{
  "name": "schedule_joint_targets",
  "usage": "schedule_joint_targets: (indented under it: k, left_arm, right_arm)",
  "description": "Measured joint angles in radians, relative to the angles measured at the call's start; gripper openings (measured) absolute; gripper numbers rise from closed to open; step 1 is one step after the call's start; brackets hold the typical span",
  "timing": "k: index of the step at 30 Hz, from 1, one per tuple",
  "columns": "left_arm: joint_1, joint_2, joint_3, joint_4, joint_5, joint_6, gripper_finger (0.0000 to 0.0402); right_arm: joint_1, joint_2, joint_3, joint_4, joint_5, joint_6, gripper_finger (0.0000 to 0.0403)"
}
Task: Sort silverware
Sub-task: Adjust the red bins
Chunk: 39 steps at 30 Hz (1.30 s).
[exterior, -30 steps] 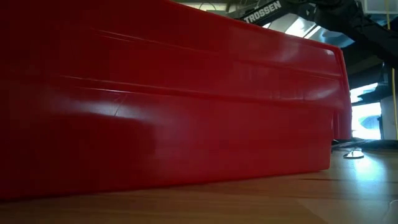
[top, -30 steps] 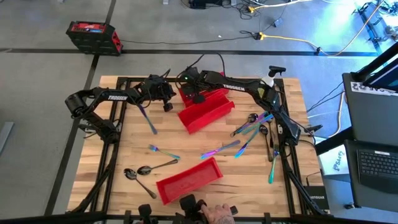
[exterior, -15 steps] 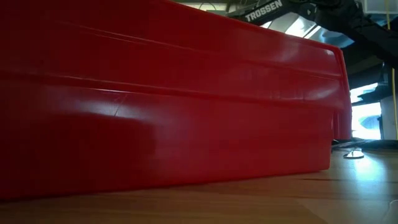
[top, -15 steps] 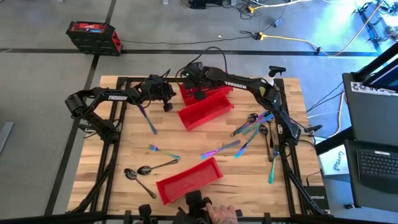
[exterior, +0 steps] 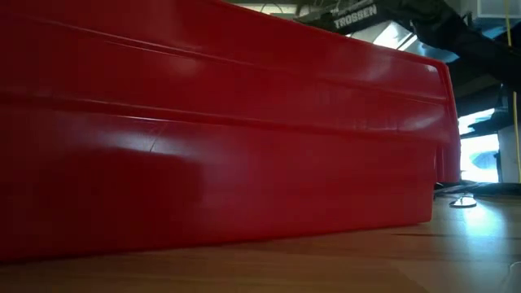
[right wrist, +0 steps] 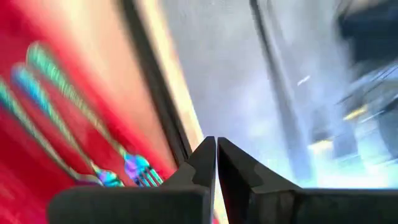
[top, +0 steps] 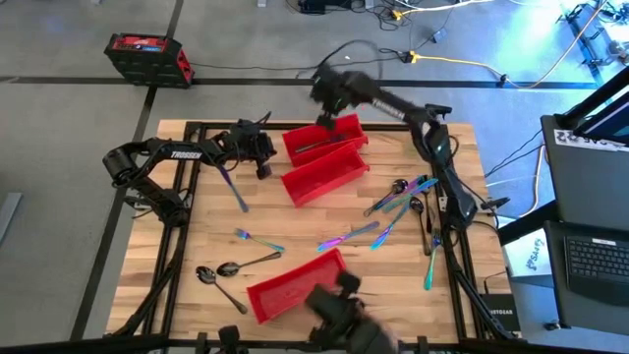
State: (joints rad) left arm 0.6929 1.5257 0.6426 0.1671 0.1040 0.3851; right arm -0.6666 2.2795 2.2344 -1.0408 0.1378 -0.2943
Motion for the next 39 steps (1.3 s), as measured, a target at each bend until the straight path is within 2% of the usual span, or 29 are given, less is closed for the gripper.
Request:
schedule_joint_targets:
  k: [3, 6, 9, 12, 17, 39]
  left_arm:
    - [-0.006, 0.0, 0.0, -0.007, 0.0, 0.016, 0.0]
    - [-0.012, 0.0, 0.0, -0.007, 0.0, 0.015, 0.0]
    - [-0.013, 0.0, 0.0, -0.002, 0.0, 0.015, 0.0]
    - [-0.017, 0.0, 0.0, -0.009, 0.0, 0.015, 0.0]
    - [-0.017, 0.0, 0.0, -0.008, 0.0, 0.02, 0.0]
    - [-0.017, 0.0, 0.0, -0.011, 0.0, 0.022, 0.0]
  right_arm:
    - [-0.08, 0.0, -0.013, 0.012, -0.116, 0.159, 0.0]
    - [-0.121, 0.001, -0.057, 0.076, -0.278, 0.247, 0.0]
    - [-0.144, 0.002, -0.087, 0.126, -0.324, 0.372, 0.0]
    - [-0.15, 0.002, -0.096, 0.073, -0.314, 0.436, 0.0]
    - [-0.122, 0.002, -0.118, 0.001, -0.207, 0.416, 0.0]
    - [0.009, -0.001, -0.117, -0.241, -0.172, 0.394, 0.0]
